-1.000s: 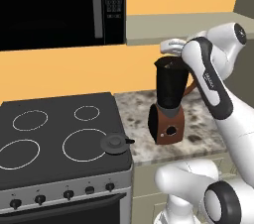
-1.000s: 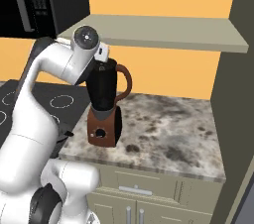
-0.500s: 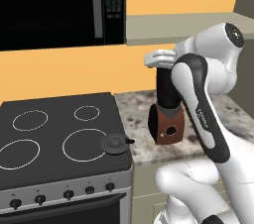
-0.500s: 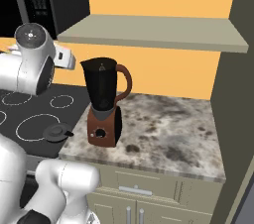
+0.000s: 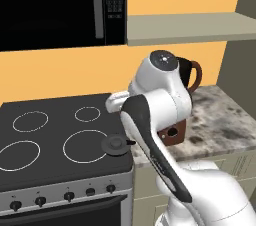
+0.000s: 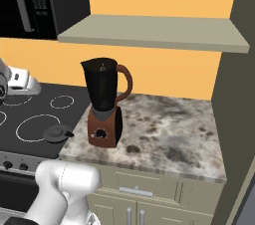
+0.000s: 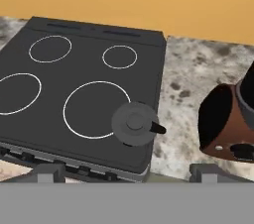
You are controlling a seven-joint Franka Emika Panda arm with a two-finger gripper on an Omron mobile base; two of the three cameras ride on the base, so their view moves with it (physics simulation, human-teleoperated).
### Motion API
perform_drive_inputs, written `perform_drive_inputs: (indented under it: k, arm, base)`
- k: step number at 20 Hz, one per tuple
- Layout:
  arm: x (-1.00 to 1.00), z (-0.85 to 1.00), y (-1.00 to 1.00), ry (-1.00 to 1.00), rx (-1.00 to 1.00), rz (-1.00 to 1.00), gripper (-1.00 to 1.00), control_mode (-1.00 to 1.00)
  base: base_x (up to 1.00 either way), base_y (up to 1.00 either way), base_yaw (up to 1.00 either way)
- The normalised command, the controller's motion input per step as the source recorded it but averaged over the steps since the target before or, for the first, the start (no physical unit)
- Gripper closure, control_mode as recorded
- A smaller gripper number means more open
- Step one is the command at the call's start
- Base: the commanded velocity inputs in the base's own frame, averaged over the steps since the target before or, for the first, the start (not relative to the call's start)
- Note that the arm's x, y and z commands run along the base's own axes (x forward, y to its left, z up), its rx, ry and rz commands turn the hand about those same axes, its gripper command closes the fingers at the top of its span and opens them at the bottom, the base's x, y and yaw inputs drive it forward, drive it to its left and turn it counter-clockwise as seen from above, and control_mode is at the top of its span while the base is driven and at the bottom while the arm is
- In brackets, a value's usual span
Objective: Open the blender lid, put the banana in the blender, close the lid, and start the blender.
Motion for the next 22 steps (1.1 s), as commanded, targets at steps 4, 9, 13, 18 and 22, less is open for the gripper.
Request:
perform_drive_inputs:
  k: [4,9,13,18,22]
  arm:
    - [0.1,-0.97,0.17,0.29,-0.17,0.0,-1.0,-1.0]
    - [0.73,-0.64,0.04,0.31,-0.01,0.0,-1.0,-1.0]
    - [0.72,-0.44,0.02,0.29,0.0,0.0,-1.0,-1.0]
    - [0.45,-0.53,0.06,0.19,0.0,0.0,-1.0,-1.0]
    - [0.15,-0.69,0.0,0.04,0.0,0.02,-1.0,-1.0]
  base:
    - [0.0,0.0,0.0]
    - [0.0,0.0,0.0]
    - [0.0,0.0,0.0]
    - [0.0,0.0,0.0]
    - [0.0,0.0,0.0]
